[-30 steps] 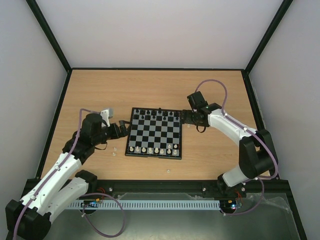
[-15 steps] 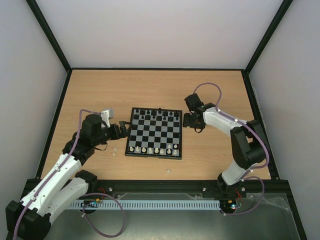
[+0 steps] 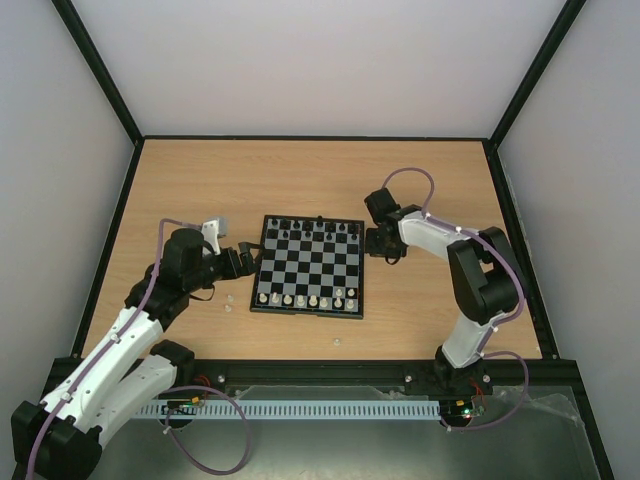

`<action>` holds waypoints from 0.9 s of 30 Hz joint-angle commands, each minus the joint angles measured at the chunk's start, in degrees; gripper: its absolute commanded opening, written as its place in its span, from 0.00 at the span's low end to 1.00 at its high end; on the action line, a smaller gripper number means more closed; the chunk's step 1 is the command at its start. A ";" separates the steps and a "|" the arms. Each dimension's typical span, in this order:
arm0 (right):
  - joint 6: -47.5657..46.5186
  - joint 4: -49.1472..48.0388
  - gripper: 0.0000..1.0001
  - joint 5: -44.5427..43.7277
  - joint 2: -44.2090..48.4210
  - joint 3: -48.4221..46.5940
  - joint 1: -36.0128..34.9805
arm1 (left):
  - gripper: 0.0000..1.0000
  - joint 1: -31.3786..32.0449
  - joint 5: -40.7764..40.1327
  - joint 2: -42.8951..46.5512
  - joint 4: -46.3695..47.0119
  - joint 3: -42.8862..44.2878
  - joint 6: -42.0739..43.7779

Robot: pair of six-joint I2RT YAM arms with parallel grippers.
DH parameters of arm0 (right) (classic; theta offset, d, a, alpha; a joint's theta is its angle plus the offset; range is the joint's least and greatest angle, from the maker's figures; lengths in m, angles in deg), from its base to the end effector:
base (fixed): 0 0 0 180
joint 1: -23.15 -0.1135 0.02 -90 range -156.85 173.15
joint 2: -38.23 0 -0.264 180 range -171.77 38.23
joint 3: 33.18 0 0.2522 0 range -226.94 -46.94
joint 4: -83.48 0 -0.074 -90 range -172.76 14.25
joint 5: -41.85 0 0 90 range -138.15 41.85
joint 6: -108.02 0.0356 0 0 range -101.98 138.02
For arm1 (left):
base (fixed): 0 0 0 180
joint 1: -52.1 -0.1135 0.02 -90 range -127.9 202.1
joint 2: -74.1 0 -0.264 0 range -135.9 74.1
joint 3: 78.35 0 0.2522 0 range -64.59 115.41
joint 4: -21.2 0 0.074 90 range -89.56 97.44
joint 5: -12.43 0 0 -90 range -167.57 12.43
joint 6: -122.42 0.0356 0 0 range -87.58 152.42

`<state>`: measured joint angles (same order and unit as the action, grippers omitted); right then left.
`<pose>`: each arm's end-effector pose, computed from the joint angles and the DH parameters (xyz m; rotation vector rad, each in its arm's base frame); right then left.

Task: Set up the chess pieces on the board
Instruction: Pick up the chess piece at the center of the board.

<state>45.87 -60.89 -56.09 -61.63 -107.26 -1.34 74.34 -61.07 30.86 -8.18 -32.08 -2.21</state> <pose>0.3156 0.1384 0.1680 0.1236 2.6287 0.1318 0.1595 -0.0761 0.2597 -0.0392 2.1346 -0.8995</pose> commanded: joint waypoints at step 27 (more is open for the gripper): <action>1.18 6.53 0.05 0.96 14.38 1.58 -8.52 | 0.99 0.26 -0.06 -0.70 1.55 -0.06 0.66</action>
<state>45.83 -60.17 -54.82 -50.81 -106.04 -4.88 74.34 -61.12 30.18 -7.22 -32.08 -2.21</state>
